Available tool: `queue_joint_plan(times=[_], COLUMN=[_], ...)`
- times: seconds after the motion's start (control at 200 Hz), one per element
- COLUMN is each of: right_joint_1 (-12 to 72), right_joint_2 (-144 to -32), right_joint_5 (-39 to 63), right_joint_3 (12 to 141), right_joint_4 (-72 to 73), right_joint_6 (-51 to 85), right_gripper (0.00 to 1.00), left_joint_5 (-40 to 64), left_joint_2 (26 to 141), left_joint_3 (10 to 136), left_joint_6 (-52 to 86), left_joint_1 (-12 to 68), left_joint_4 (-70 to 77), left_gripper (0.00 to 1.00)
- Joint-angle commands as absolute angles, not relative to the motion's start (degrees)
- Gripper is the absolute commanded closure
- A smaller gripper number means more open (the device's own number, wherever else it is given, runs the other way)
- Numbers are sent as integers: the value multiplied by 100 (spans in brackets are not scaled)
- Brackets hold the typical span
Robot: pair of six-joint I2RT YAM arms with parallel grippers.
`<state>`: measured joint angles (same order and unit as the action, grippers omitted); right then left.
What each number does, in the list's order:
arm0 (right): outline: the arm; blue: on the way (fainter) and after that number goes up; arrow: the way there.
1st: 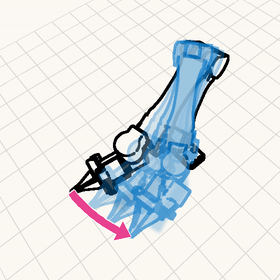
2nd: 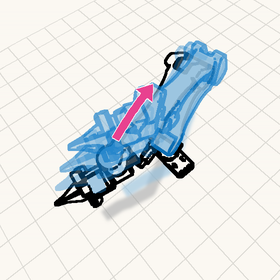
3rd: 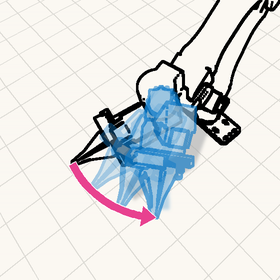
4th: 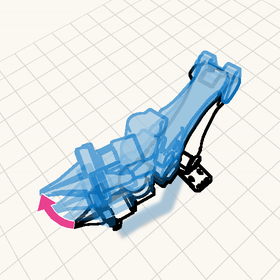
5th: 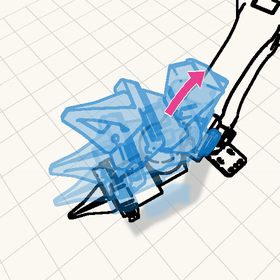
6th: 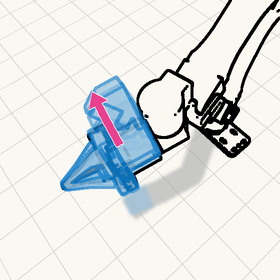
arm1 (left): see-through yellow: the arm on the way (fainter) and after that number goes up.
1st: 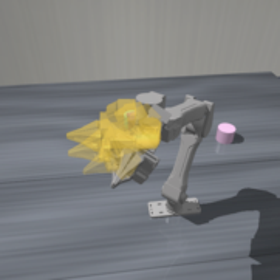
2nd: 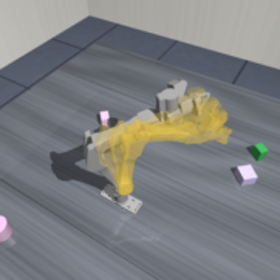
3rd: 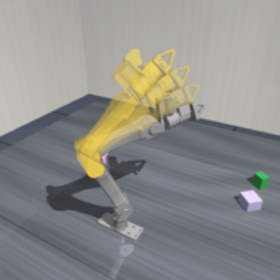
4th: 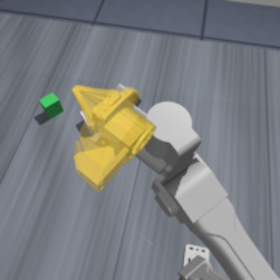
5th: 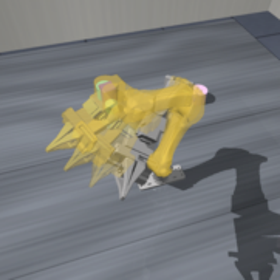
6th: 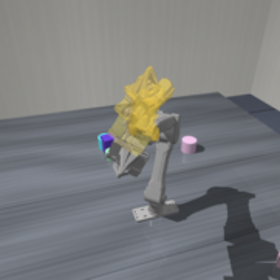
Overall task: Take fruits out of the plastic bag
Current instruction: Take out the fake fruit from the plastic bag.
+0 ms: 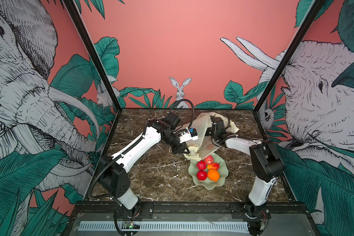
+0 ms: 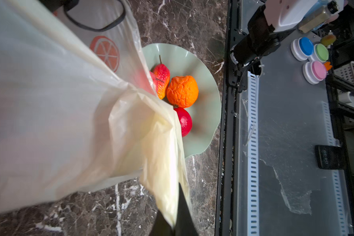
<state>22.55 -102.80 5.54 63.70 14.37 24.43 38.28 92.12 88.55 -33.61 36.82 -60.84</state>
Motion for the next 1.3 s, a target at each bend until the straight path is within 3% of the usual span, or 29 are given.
queue_joint_plan(times=[0.0, 0.2, 0.36, 0.79, 1.295], right_joint_1=[1943, 1609, 1612, 1652, 1661], right_joint_2=[-9668, -8453, -8078, -8713, -10006], right_joint_5=[-210, -1073, -795, 155, -442], right_joint_3=[6312, 6060, 5635, 5012, 5641], right_joint_4=[1059, 91, -50, 794, 701], right_joint_6=[2451, 2024, 1853, 2388, 3042], right_gripper=[32, 31, 29, 29, 25], left_joint_5=[3708, 3828, 3883, 3799, 4000], left_joint_2=[8973, 8611, 8617, 8965, 9026], left_joint_3=[9095, 8597, 7714, 7027, 6926], left_joint_6=[-3409, -2872, -2089, -1562, -1460], left_joint_1=[3656, 3661, 3687, 4237, 4272], left_joint_4=[-5935, -4873, -3740, -2737, -2620], left_gripper=[100, 100, 100, 100, 100])
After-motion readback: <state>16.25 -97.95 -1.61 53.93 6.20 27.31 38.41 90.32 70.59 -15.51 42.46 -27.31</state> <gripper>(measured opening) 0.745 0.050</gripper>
